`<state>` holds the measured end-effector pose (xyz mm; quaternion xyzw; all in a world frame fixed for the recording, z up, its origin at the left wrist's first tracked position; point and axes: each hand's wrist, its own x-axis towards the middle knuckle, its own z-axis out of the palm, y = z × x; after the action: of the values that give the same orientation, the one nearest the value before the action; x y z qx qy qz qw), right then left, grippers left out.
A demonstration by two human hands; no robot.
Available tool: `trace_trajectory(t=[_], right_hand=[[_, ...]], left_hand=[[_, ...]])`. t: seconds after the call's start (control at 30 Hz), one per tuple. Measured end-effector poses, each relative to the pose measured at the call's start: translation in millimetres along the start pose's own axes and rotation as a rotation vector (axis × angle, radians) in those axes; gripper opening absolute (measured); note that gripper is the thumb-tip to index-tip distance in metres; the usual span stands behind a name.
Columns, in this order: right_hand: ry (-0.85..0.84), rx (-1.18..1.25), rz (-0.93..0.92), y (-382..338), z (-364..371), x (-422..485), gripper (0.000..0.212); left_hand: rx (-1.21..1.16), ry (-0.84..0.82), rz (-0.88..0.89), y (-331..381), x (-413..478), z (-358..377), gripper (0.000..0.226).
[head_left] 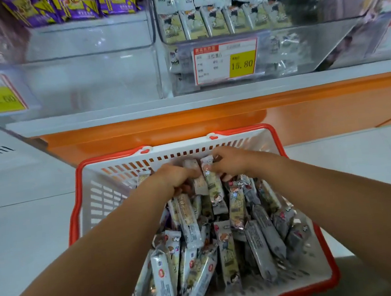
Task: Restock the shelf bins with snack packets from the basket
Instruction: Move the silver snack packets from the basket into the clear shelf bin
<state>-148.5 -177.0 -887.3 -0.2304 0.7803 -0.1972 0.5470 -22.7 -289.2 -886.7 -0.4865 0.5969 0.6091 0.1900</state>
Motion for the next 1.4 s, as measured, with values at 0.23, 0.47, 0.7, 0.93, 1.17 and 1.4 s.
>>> trace_trajectory(t=[0.23, 0.47, 0.7, 0.93, 1.17, 1.4], right_hand=[[-0.125, 0.282, 0.013, -21.2, -20.8, -53.5, 0.048], [-0.142, 0.363, -0.121, -51.5, -40.1, -90.9, 0.048], [-0.232, 0.396, -0.31, -82.6, -76.8, -162.9, 0.015], [0.017, 0.435, -0.486, -127.3, -123.4, -234.6, 0.008], [0.565, 0.666, -0.636, -138.1, -159.7, -224.4, 0.02], [0.667, 0.551, -0.555, -147.5, -180.0, -177.0, 0.032]], left_hand=[[-0.067, -0.081, 0.024, 21.8, -50.8, -12.0, 0.011], [-0.134, -0.235, 0.115, 49.5, -109.0, -31.5, 0.023], [-0.018, -0.266, 0.25, 88.4, -166.8, -35.7, 0.012], [-0.06, -0.073, 0.502, 143.7, -222.0, -35.4, 0.045], [-0.168, 0.174, 0.687, 183.8, -218.1, -32.4, 0.022], [-0.064, 0.304, 0.697, 221.0, -166.6, -32.4, 0.025]])
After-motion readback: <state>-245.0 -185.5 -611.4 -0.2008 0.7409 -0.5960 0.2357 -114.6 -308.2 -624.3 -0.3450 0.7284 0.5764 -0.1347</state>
